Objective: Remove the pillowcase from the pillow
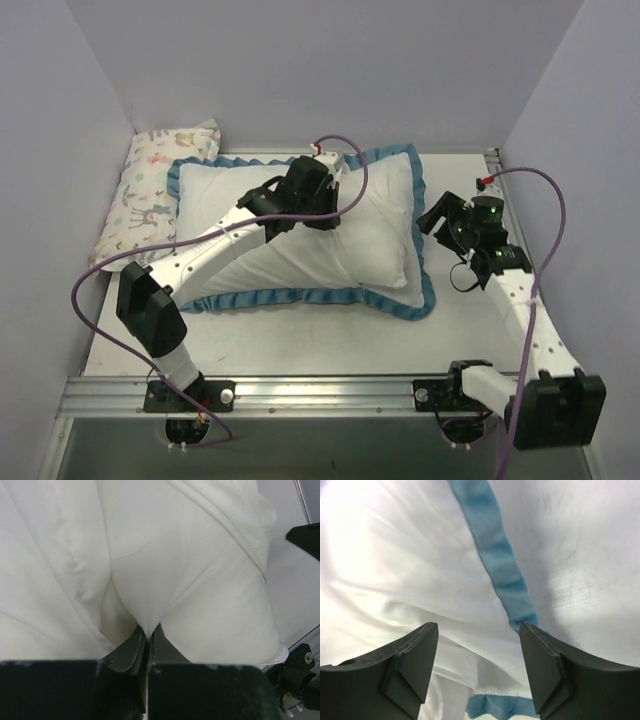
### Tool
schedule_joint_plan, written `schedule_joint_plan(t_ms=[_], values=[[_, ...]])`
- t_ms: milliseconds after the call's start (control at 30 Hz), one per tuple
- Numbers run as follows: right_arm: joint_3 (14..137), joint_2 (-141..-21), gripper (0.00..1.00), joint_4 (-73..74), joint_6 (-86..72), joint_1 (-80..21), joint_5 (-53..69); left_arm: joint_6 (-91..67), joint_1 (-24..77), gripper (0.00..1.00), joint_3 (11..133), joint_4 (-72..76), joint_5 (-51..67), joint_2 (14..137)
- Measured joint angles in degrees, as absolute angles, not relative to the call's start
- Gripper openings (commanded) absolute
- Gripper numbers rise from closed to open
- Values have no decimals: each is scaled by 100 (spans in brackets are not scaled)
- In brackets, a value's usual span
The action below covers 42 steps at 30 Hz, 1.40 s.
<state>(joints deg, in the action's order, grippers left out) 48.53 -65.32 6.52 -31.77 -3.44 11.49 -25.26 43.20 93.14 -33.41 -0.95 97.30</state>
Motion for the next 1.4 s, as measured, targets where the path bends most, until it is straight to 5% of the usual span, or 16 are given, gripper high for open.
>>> schedule_joint_plan(t_ms=[233, 533, 933, 1400], values=[[5286, -5638, 79, 838, -2681, -937, 1007, -2565, 4580, 0, 9260, -3330, -172, 9732], [5817, -6925, 78, 991, -2029, -2344, 259, -2641, 4965, 0, 9061, -3293, -482, 9727], [6226, -7596, 22, 1317, -2049, -2206, -1199, -2860, 5336, 0, 7970, -2794, -799, 9004], [7094, -9061, 21, 1608, -2617, -878, -176, -3363, 5861, 0, 6674, -2440, -1253, 7572]])
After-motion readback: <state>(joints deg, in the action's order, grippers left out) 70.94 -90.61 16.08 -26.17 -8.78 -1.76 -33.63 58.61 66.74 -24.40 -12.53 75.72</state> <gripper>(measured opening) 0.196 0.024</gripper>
